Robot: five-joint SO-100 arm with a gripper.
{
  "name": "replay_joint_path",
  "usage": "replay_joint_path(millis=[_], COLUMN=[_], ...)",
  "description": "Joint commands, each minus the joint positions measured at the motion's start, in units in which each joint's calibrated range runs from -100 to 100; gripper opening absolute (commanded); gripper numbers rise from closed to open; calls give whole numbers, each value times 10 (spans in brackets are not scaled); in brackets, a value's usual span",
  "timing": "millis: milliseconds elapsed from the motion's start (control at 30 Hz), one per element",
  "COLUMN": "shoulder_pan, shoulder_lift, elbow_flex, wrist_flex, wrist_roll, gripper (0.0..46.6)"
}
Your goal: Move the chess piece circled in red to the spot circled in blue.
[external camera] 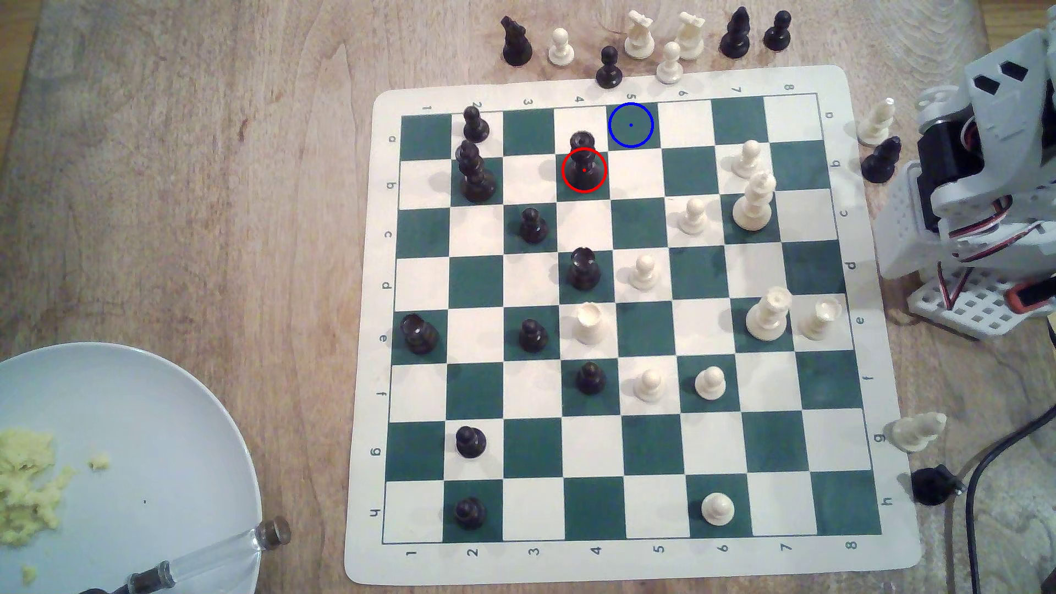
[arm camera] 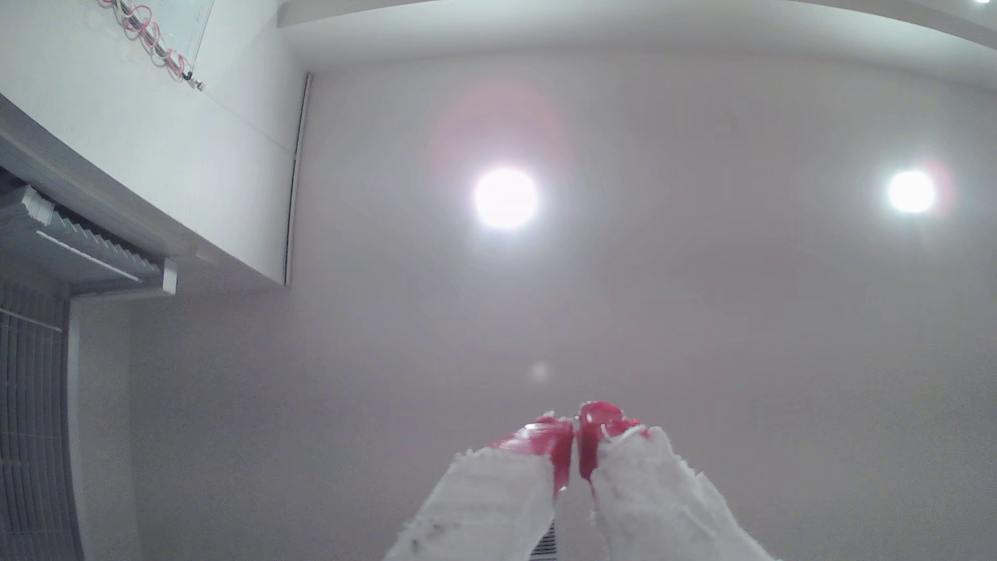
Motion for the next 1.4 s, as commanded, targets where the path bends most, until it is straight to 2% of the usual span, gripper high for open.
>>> replay_joint_path(millis=[0,267,400,633,733,900,1000,1067,1200,1367], shoulder_pan=[72,78,91,116,137,164,152,135,112,123], shoulder_lift=[-3,-3,-3,-3,6,117,164,223,300,400], elbow_flex=[13,1,-70,-147,-215,-340,-384,-437,-496,-568], wrist_flex=[149,316,552,875,1014,1179,1225,1298,1358,1452], wrist_roll=[2,2,-1,-2,-2,-2,-3,-3,9,1], gripper=[2,2,2,2,2,2,12,3,3,3])
